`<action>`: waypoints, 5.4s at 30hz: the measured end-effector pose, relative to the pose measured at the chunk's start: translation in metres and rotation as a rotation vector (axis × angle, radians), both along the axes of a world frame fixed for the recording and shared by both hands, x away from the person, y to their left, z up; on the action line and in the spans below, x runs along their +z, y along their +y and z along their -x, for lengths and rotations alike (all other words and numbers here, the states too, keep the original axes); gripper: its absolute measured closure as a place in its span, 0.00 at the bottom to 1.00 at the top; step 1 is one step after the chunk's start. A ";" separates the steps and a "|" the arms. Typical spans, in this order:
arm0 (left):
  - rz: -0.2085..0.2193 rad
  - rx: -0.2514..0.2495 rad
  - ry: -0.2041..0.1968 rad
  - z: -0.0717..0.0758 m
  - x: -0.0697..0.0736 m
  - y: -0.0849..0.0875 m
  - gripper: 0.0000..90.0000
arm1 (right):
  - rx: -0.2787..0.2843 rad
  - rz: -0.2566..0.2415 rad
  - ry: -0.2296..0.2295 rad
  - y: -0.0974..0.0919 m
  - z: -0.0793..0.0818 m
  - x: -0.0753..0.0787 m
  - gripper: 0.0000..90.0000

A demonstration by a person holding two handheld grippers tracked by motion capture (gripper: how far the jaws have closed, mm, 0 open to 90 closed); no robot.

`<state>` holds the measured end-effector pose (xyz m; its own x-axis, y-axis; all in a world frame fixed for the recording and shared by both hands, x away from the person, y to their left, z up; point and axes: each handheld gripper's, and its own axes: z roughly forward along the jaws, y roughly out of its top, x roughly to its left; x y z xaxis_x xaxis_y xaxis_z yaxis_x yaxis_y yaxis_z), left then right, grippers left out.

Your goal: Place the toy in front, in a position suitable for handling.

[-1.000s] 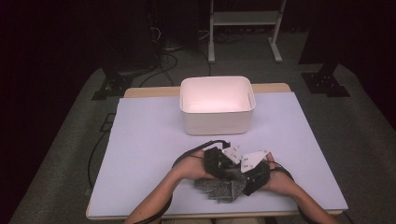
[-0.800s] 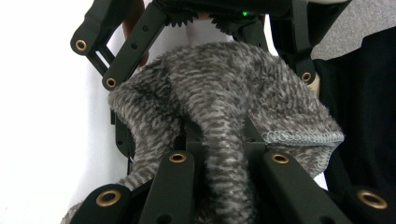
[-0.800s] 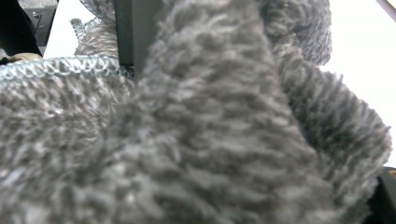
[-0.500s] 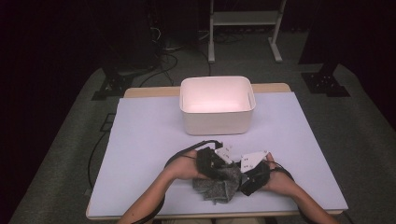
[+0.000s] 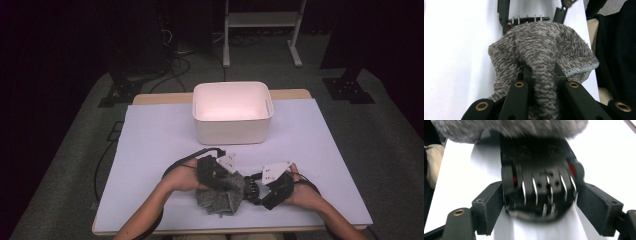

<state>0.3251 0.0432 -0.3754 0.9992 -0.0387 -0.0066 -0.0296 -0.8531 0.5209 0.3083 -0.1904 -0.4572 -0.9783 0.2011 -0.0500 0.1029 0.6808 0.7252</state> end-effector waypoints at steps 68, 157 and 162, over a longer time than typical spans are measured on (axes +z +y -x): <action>-0.014 0.139 0.061 -0.006 -0.030 0.045 0.87 | -0.003 -0.055 0.174 0.009 -0.017 0.006 0.17; 0.005 0.064 0.003 -0.026 0.011 -0.012 0.84 | -0.018 -0.057 -0.119 0.008 0.016 0.027 0.56; -0.012 0.046 0.036 -0.023 0.011 -0.010 0.84 | -0.006 -0.036 -0.065 0.010 0.017 0.026 0.58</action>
